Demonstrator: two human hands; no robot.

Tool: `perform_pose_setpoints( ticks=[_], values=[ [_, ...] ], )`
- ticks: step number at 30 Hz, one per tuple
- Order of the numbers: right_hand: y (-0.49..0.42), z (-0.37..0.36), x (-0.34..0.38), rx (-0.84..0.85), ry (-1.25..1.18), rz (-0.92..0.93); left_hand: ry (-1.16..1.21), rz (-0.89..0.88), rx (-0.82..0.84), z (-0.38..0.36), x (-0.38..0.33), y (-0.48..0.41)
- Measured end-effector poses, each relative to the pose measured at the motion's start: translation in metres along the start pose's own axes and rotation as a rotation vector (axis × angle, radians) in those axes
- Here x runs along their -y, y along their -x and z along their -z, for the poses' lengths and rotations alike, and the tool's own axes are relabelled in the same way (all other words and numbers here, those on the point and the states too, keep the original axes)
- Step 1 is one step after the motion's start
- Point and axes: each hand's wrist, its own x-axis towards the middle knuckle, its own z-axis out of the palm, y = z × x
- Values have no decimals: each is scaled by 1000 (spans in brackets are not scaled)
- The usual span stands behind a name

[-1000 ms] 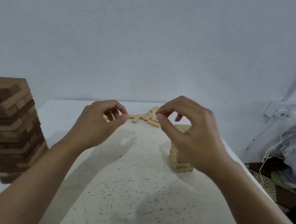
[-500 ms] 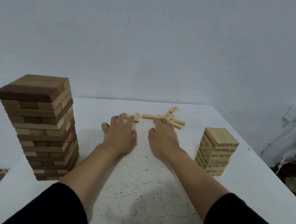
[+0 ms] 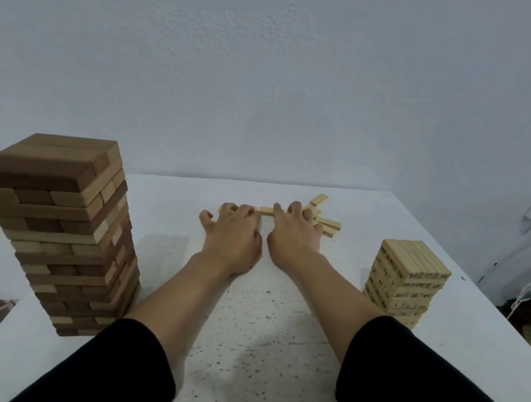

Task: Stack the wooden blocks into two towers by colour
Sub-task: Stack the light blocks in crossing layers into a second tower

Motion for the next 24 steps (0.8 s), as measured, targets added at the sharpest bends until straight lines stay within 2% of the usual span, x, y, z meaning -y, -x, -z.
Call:
perform_pose_setpoints(
  ticks=[5,13,15,18,24],
  values=[
    [5,-4,3,-51,-21,26,44,-6,-5,6,6,9],
    [56,0,-11,-113,-202,177,86,26,-157,11,-4,47],
    [68,-1,-15,-130,-263,229,91,-23,-147,9,-2,60],
    [87,1,-21,-61,-351,289,152,-108,-145,11,2,85],
    [116,0,-34,-88,-481,431,243,-140,-74,31,0,124]
  ],
)
